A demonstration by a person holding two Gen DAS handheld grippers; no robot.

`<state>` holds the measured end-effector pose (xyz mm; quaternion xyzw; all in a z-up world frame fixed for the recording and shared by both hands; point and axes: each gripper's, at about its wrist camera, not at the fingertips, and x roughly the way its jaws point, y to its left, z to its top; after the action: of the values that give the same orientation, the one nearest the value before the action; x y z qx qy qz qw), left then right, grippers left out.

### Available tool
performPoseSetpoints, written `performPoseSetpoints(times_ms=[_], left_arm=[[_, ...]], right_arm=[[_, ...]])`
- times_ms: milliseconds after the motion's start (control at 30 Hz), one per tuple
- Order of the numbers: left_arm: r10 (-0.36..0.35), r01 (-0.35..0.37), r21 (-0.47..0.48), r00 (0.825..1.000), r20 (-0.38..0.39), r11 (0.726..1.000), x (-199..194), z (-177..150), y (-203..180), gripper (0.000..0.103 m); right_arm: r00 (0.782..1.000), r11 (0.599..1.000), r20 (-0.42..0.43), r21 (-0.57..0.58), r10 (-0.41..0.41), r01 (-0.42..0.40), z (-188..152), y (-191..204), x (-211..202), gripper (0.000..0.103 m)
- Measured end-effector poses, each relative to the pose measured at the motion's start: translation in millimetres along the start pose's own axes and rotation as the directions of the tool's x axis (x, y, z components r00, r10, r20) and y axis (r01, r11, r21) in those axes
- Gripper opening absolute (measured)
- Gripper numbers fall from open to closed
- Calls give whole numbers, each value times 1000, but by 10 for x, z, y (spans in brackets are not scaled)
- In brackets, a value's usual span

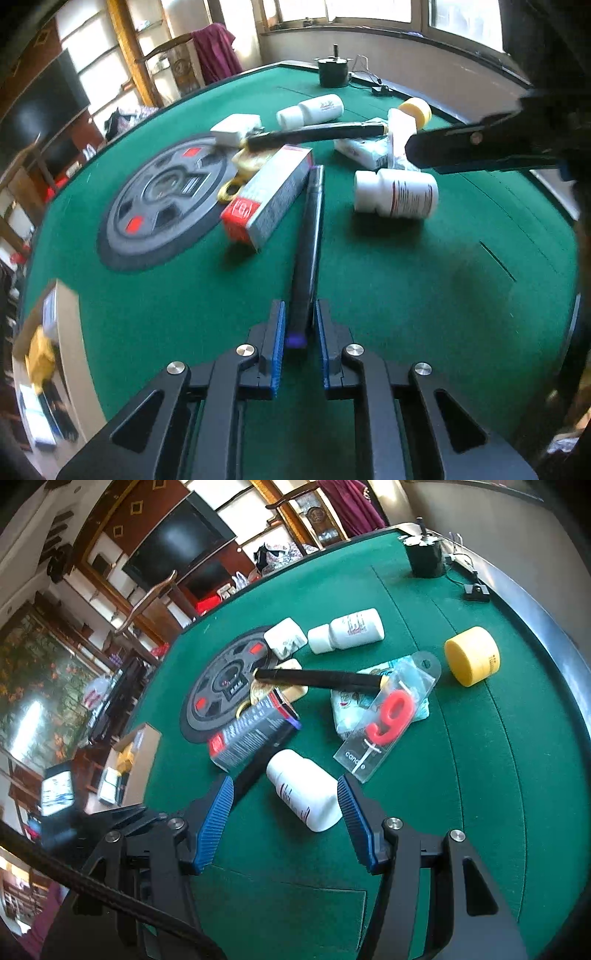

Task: Organize objects
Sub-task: 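Grasp a black marker with the left gripper while the right gripper approaches the white pill bottle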

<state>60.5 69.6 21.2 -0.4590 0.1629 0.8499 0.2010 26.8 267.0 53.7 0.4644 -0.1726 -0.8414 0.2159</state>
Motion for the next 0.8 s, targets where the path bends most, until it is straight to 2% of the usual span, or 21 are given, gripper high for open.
performPoseSetpoints(times_ms=[133, 167, 200, 267, 333, 500, 533, 567, 600, 800], left_arm=[[-40, 41, -32, 999, 22, 999, -62, 9, 89, 18], [-21, 21, -27, 999, 27, 999, -46, 54, 71, 25], [3, -2, -20, 999, 32, 1000, -12, 97, 43, 37], [25, -25, 3, 999, 44, 1000, 80, 206, -27, 49], [33, -35, 25, 998, 45, 999, 130, 321, -83, 50], [47, -49, 46, 998, 52, 998, 319, 441, -250, 47], [39, -40, 31, 998, 54, 999, 310, 435, -245, 42], [18, -19, 7, 999, 38, 1000, 306, 422, -220, 22], [8, -7, -15, 1000, 23, 1000, 296, 404, -195, 13], [51, -51, -78, 999, -5, 996, 106, 144, -40, 13]], right_arm=[[1000, 1000, -5, 0, -8, 8, -22, 4, 37, 57], [1000, 1000, -7, -1, -10, 10, -20, 9, 44, 57], [1000, 1000, -8, -3, -13, 13, -20, 14, 49, 57], [1000, 1000, -11, -5, -17, 17, -28, 19, 49, 57], [1000, 1000, -17, -1, -20, 20, -29, 6, 47, 57], [999, 999, -31, -10, -44, 44, -40, 2, 39, 57], [998, 999, -33, -17, -51, 50, -40, 12, 41, 57], [997, 998, -35, -30, -64, 63, -42, 33, 43, 57], [997, 997, -36, -39, -72, 70, -42, 49, 47, 57], [992, 988, -40, -99, -122, 117, -76, 166, 123, 57]])
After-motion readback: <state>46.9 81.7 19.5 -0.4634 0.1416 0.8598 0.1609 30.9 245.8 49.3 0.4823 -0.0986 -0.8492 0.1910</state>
